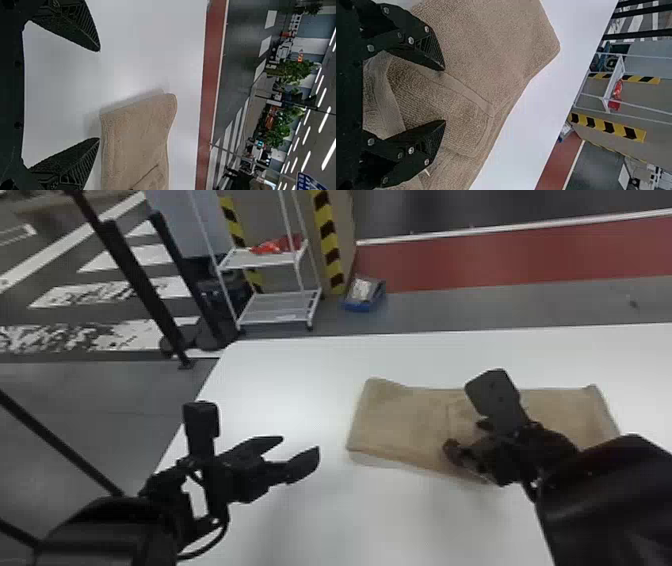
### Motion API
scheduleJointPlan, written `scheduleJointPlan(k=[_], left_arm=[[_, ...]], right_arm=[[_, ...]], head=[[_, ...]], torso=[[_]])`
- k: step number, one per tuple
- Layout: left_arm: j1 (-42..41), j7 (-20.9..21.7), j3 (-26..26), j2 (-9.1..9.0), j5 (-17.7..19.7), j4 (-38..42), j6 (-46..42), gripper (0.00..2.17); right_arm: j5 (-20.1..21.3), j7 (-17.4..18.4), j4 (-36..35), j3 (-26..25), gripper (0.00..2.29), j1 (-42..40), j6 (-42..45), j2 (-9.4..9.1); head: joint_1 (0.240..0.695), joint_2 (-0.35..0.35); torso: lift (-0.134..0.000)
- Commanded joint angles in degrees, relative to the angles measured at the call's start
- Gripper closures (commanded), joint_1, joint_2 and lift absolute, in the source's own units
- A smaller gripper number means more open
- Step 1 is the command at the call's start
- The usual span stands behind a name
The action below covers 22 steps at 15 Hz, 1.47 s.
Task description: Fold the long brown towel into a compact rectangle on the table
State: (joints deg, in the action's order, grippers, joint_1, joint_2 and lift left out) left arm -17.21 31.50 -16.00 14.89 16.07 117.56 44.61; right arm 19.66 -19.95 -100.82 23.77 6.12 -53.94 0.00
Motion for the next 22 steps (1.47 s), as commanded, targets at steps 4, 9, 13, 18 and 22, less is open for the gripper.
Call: scheduleJointPlan(k=[4, 9, 13, 18, 22], left_arm=[[-0.3, 0.1, -0.5, 0.05, 0.2, -0.1, 0.0, 0.08], [-0.5, 0.2, -0.5, 0.05, 0.3, -0.1, 0.0, 0.08], [-0.5, 0.3, -0.6, -0.04, 0.3, -0.1, 0.0, 0.08], [-0.5, 0.5, -0.1, -0.04, 0.1, -0.1, 0.0, 0.08], [0.0, 0.4, 0.5, 0.05, -0.1, -0.7, -0.2, 0.08]], right_arm=[[0.9, 0.0, -0.4, -0.7, 0.89, -1.4, -1.7, -0.05], [0.5, 0.4, -4.7, -2.2, 1.24, -4.1, -0.9, -0.05], [-0.1, 1.0, -10.8, -6.4, 1.24, -9.1, 1.2, -0.05], [-1.8, 6.2, -14.1, -9.7, 1.20, -16.8, 10.6, -0.05], [-4.8, 9.7, -14.9, -12.4, 0.18, -21.0, 15.3, -0.05]], head=[[0.695, 0.282], [0.695, 0.281], [0.695, 0.269], [0.695, 0.235], [0.695, 0.204]], torso=[[-0.123], [-0.123], [-0.123], [-0.123], [-0.123]])
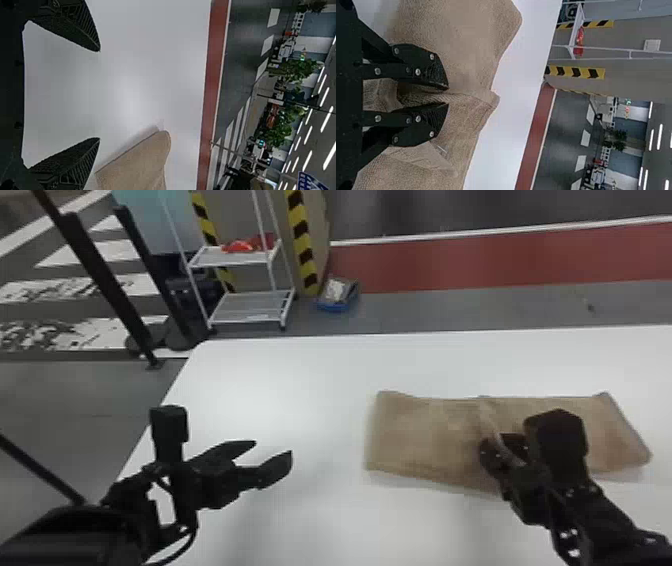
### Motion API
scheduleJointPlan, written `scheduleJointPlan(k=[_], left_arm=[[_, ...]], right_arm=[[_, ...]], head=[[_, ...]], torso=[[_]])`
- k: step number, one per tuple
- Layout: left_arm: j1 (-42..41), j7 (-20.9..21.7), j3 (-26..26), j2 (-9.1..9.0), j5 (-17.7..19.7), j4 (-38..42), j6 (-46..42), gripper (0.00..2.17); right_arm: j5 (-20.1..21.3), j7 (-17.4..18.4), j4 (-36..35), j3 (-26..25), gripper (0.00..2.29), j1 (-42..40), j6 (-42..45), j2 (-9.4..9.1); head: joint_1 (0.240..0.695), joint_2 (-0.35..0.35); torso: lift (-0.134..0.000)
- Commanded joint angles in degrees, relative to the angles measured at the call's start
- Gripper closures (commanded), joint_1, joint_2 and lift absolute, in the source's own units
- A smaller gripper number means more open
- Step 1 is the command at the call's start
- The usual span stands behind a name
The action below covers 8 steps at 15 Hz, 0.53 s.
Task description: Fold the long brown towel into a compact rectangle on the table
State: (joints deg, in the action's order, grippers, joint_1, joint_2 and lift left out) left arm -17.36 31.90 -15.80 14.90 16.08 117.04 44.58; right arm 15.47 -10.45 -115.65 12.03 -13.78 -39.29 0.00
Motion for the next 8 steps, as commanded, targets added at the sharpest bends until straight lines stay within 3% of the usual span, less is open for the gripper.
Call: scheduleJointPlan(k=[1, 4, 8], left_arm=[[0.1, 0.0, 0.5, 0.04, -0.2, -0.1, 0.0, 0.08], [0.2, 0.0, 0.5, 0.22, -0.2, -0.4, 0.0, 0.08], [0.4, 0.0, 0.5, 0.39, -0.2, -0.9, -0.3, 0.08]], right_arm=[[-0.6, 0.3, -0.1, -1.0, 0.16, -1.3, 0.3, -0.05], [-0.9, 0.2, -1.3, -2.5, 0.14, -2.5, -0.9, -0.05], [-0.8, -0.7, -4.4, -5.7, 0.19, -4.0, -8.8, -0.05]], head=[[0.695, 0.200], [0.695, 0.183], [0.695, 0.163]], torso=[[-0.123], [-0.123], [-0.123]])
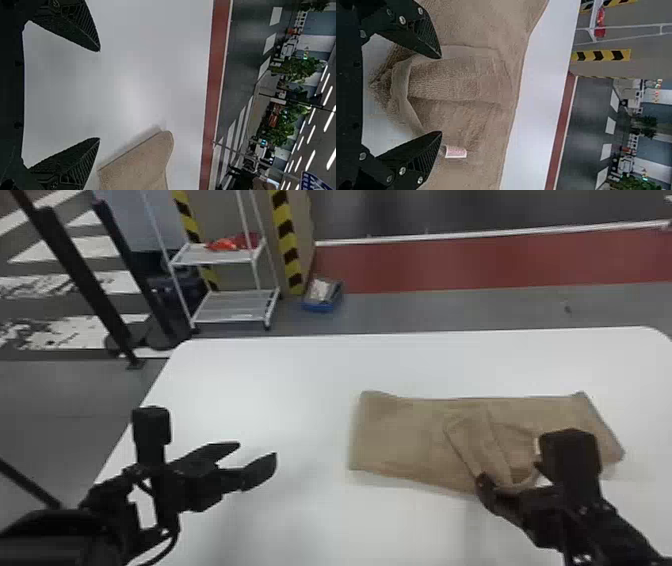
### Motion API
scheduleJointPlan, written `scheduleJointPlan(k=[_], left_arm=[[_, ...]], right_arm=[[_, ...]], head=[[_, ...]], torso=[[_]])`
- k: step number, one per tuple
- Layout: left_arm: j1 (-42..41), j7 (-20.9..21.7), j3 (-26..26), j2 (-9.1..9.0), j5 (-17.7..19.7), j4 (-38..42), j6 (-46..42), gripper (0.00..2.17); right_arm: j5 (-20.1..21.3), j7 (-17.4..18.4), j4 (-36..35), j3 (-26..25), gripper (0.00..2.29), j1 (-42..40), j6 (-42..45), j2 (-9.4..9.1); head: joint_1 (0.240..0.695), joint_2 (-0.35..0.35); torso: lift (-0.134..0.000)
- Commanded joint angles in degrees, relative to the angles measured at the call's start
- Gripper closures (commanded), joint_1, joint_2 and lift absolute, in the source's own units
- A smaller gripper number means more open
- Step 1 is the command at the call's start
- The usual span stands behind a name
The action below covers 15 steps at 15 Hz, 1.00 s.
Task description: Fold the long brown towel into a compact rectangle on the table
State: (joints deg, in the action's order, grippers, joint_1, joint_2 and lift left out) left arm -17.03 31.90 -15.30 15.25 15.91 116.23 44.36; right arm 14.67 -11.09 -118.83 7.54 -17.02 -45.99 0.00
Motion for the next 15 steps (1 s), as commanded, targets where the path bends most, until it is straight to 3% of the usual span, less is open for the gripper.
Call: scheduleJointPlan(k=[1, 4, 7, 11, 13, 14, 15], left_arm=[[0.2, 0.0, 0.0, 0.05, 0.0, -0.1, -0.1, 0.08], [0.6, 0.0, 0.4, -0.04, -0.1, -0.6, -0.1, 0.08], [0.9, -0.1, 1.0, -0.30, -0.3, -0.9, -0.5, 0.08], [0.9, 0.0, 0.8, -0.30, -0.3, -1.4, -0.8, 0.08], [0.9, -0.1, 0.6, -0.22, -0.3, -1.4, -0.8, 0.08], [1.0, -0.1, 0.5, -0.13, -0.3, -1.6, -1.0, 0.08], [1.1, -0.1, 0.5, -0.13, -0.3, -1.8, -1.0, 0.08]], right_arm=[[0.0, -0.1, -2.4, -2.3, 0.19, -1.7, -2.5, -0.05], [-0.2, -0.1, -5.5, -5.0, 0.19, -4.1, -1.6, -0.05], [-3.2, -0.1, -7.1, -4.8, 0.19, -4.7, 1.2, -0.05], [-4.1, 0.0, -5.6, 2.4, 0.19, -2.6, 4.5, -0.05], [-3.9, -0.1, -4.8, 5.7, 0.51, -1.3, 4.7, -0.05], [-3.2, -0.1, -4.0, 7.2, 0.76, -0.4, 4.7, -0.05], [-2.4, -0.1, -2.6, 8.7, 1.20, 0.6, 4.4, -0.05]], head=[[0.695, 0.148], [0.695, 0.121], [0.695, 0.085], [0.695, 0.125], [0.695, 0.165], [0.695, 0.184], [0.695, 0.204]], torso=[[-0.123], [-0.123], [-0.123], [-0.123], [-0.123], [-0.123], [-0.123]])
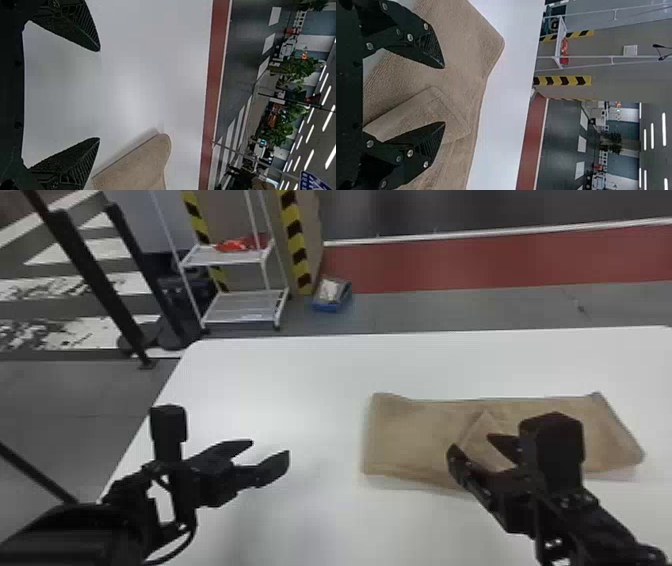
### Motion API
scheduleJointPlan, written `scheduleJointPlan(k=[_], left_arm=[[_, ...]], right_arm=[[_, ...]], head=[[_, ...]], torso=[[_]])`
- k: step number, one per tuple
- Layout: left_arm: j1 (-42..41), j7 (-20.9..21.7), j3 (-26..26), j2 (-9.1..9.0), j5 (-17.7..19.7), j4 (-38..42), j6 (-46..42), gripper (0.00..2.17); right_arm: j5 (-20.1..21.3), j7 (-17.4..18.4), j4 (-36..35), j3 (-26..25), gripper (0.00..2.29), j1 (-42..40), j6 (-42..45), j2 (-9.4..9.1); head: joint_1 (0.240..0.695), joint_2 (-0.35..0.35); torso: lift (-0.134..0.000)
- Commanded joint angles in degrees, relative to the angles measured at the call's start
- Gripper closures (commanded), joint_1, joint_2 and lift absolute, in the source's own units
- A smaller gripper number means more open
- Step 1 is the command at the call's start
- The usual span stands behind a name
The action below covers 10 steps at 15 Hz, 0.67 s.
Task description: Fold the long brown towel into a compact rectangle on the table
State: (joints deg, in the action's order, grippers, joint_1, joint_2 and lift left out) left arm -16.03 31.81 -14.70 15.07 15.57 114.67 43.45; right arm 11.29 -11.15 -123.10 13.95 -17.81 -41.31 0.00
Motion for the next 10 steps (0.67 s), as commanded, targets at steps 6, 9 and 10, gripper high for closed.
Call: scheduleJointPlan(k=[6, 9, 10], left_arm=[[0.6, 0.1, -0.1, 0.22, 0.1, -1.6, -1.3, 0.08], [0.7, 0.1, -0.1, 0.22, 0.2, -1.9, -1.5, 0.08], [0.7, 0.1, -0.1, 0.22, 0.2, -1.9, -1.5, 0.08]], right_arm=[[2.4, 0.7, 6.7, 4.5, 1.99, 4.1, -1.5, -0.05], [3.1, 0.9, 7.2, 3.8, 1.99, 4.2, -3.1, -0.05], [3.1, 1.0, 7.2, 3.1, 1.99, 4.2, -3.8, -0.05]], head=[[0.695, 0.275], [0.695, 0.275], [0.695, 0.273]], torso=[[-0.123], [-0.123], [-0.123]])
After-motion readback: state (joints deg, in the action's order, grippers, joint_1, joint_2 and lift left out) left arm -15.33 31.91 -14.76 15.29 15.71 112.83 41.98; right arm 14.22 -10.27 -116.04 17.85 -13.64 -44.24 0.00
